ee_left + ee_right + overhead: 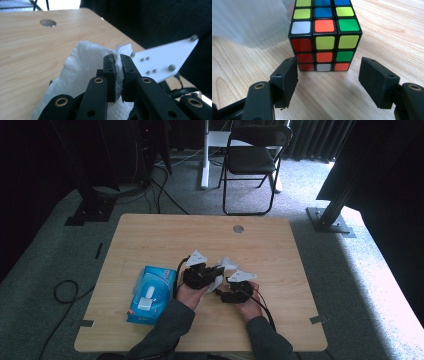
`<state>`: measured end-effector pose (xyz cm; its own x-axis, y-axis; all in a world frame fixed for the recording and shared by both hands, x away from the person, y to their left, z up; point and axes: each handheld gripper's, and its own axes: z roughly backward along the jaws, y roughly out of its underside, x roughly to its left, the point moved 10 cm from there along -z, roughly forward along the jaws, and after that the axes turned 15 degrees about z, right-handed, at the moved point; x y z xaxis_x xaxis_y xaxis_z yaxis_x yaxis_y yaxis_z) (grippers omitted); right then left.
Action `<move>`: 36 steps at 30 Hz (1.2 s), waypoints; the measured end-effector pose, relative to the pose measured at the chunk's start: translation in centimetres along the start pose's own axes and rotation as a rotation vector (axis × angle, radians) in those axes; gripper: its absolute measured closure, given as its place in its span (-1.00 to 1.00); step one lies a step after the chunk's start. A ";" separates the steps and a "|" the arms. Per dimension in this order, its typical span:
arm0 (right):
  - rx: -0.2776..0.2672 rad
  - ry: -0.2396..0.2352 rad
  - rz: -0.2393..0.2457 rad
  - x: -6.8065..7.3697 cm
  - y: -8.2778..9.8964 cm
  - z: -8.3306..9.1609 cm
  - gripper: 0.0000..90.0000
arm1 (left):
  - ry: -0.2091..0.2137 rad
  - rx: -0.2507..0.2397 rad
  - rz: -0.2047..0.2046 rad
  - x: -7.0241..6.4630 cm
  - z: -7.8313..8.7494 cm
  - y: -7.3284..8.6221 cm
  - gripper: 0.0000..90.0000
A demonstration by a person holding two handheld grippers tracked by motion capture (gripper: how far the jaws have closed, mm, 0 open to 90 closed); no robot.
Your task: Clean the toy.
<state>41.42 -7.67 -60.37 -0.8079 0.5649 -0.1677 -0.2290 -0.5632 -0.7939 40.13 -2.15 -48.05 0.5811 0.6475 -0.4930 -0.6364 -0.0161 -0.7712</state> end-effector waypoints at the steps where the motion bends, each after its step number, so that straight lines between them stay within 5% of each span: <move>1: -0.010 0.009 -0.002 -0.1 0.0 0.1 -0.29 | 0.002 -0.004 -0.001 -0.1 0.1 -0.2 0.87; 6: -0.041 0.041 -0.023 -0.5 -0.1 0.6 -0.27 | 0.017 -0.026 -0.004 -0.9 0.5 -1.3 0.87; 13: -0.066 0.082 -0.037 -0.9 -0.1 1.0 -0.25 | 0.093 -0.080 -0.029 -3.0 1.7 -3.3 0.87; 16: -0.068 0.083 -0.040 -1.0 -0.1 1.0 -0.25 | 0.078 -0.080 -0.019 -2.2 1.7 -3.3 0.86; 24: -0.065 0.080 -0.042 -1.0 -0.1 1.0 -0.24 | -0.123 0.009 -0.010 3.9 -0.3 0.1 0.87; 30: -0.062 0.079 -0.042 -1.0 -0.1 0.9 -0.24 | -0.241 0.078 -0.054 6.2 -1.5 2.1 0.84; 36: -0.059 0.077 -0.037 -0.9 -0.1 0.9 -0.23 | -0.277 0.117 -0.073 7.0 -2.0 3.3 0.76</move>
<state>41.72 -8.70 -59.65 -0.7551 0.6304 -0.1801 -0.2235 -0.5057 -0.8332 43.11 0.77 -54.81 0.4778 0.8268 -0.2969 -0.6614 0.1161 -0.7410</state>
